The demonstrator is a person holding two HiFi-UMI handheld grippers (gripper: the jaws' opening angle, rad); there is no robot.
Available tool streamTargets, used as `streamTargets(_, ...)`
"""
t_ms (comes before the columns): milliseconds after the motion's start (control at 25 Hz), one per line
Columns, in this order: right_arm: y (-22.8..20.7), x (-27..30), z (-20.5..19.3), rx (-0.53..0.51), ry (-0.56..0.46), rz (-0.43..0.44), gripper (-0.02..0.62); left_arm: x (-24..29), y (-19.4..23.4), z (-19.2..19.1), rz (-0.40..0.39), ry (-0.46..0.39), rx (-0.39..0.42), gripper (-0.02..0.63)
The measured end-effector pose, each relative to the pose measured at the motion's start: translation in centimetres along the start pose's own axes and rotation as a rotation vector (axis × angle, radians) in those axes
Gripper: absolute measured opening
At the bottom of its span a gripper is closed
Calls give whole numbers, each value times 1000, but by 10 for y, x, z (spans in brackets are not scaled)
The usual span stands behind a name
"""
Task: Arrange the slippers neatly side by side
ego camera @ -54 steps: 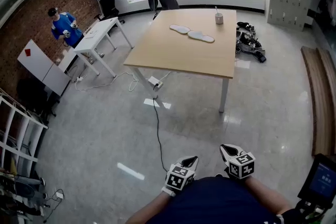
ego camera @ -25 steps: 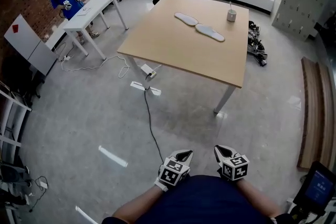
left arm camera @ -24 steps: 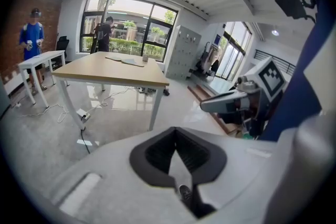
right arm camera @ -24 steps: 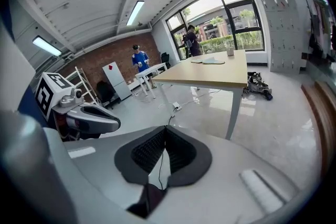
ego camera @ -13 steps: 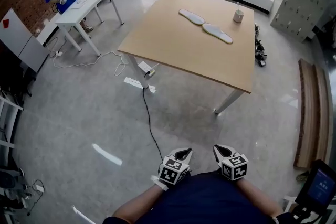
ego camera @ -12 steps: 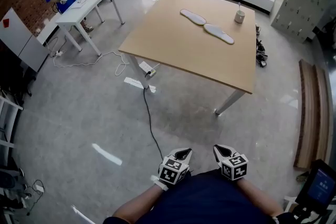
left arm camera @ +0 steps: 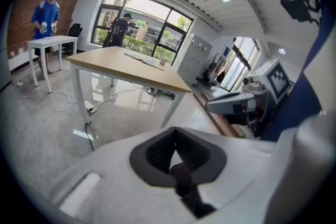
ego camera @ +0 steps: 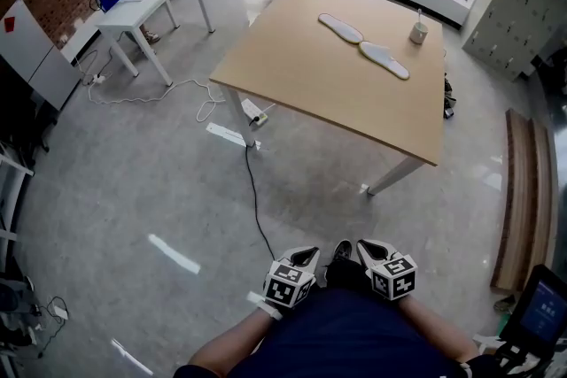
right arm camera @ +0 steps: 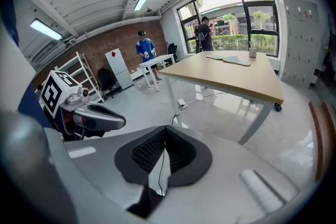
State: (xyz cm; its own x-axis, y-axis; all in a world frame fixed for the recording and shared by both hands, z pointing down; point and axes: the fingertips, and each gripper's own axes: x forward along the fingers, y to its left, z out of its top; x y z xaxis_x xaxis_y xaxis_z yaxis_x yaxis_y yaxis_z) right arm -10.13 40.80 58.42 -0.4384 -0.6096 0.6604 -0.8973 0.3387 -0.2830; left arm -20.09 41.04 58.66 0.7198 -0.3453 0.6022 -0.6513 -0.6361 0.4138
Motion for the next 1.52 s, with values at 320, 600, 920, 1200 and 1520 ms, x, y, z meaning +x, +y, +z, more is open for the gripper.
streamTargets(320,6,30,35,-47,-10,33,11,-10,35,10,64,-28,-34,5)
streamTargets(600,4,56,55,-72,13,84,11,-5,58,24,103,-43,-70,5)
streamTargets(920,-17,79,80,-66,56,132,11,18,72,52,121,-18,-94,5)
streamTargets(1200,-51,95,118,-45,33,168,11,43,81,91,153,-3,-87,5)
streamTargets(1520,-124,114,165,-2,1,184,11,98,89,146,185,26,-70,5)
